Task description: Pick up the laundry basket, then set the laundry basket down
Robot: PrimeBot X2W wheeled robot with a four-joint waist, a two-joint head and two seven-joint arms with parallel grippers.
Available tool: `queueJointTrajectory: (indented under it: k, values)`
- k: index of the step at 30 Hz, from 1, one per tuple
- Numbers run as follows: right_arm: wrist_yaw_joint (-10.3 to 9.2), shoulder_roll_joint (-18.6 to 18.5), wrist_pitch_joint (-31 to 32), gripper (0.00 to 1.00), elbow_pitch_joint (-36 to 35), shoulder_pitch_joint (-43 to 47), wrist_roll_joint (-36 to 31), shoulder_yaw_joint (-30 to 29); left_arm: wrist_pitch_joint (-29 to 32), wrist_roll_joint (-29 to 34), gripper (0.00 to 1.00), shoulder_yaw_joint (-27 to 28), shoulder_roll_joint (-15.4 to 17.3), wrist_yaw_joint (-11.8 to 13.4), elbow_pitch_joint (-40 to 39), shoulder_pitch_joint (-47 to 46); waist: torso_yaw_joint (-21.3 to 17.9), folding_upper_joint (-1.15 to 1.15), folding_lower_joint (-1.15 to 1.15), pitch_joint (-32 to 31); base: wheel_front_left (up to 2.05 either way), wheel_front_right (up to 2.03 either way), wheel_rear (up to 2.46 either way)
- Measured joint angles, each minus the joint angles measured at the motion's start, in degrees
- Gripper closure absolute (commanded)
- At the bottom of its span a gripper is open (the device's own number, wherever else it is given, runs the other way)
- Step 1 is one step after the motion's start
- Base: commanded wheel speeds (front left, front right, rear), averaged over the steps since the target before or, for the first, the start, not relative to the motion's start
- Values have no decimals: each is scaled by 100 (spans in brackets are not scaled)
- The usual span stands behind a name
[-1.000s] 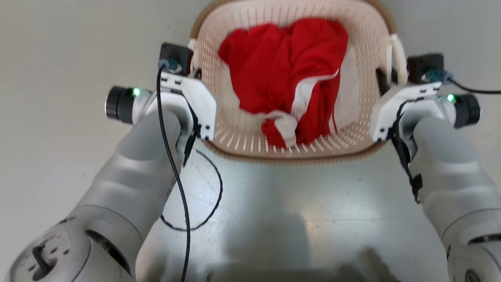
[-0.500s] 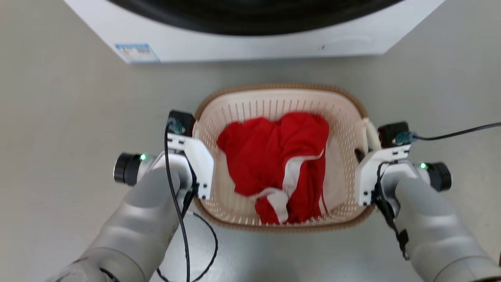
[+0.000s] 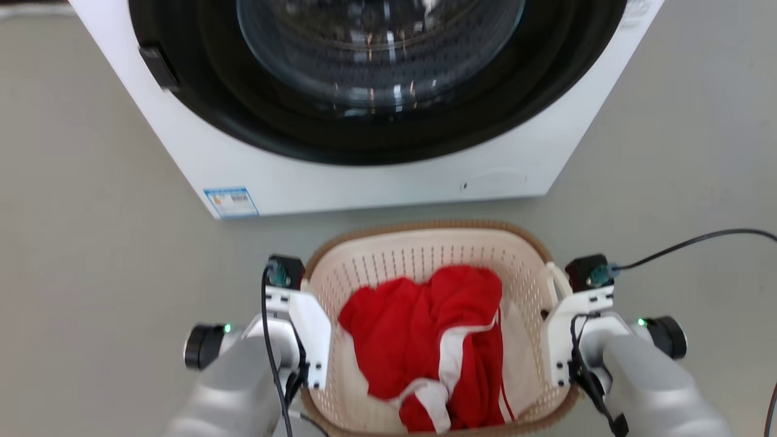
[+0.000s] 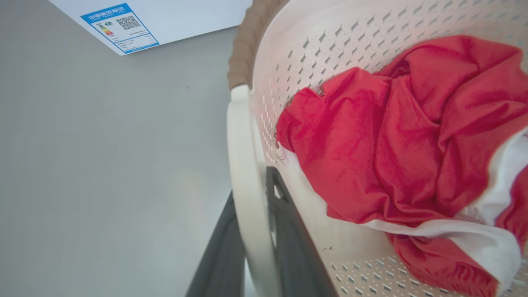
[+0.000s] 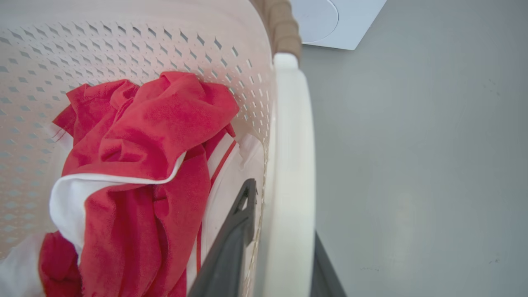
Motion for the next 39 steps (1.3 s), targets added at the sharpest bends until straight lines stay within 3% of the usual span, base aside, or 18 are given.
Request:
queueJointTrajectory:
  k: [17, 39]
  values:
    - [-4, -19, 526, 100, -112, 702, 461, 636, 353, -300, 100, -244, 31, 2, -157, 879, -24, 0, -1, -1476, 0, 0, 0]
    - [-5, -46, 619, 100, -145, 779, 728, 899, 421, -501, 100, -421, 45, 2, -172, 1009, -45, 0, -1, -1792, 0, 0, 0]
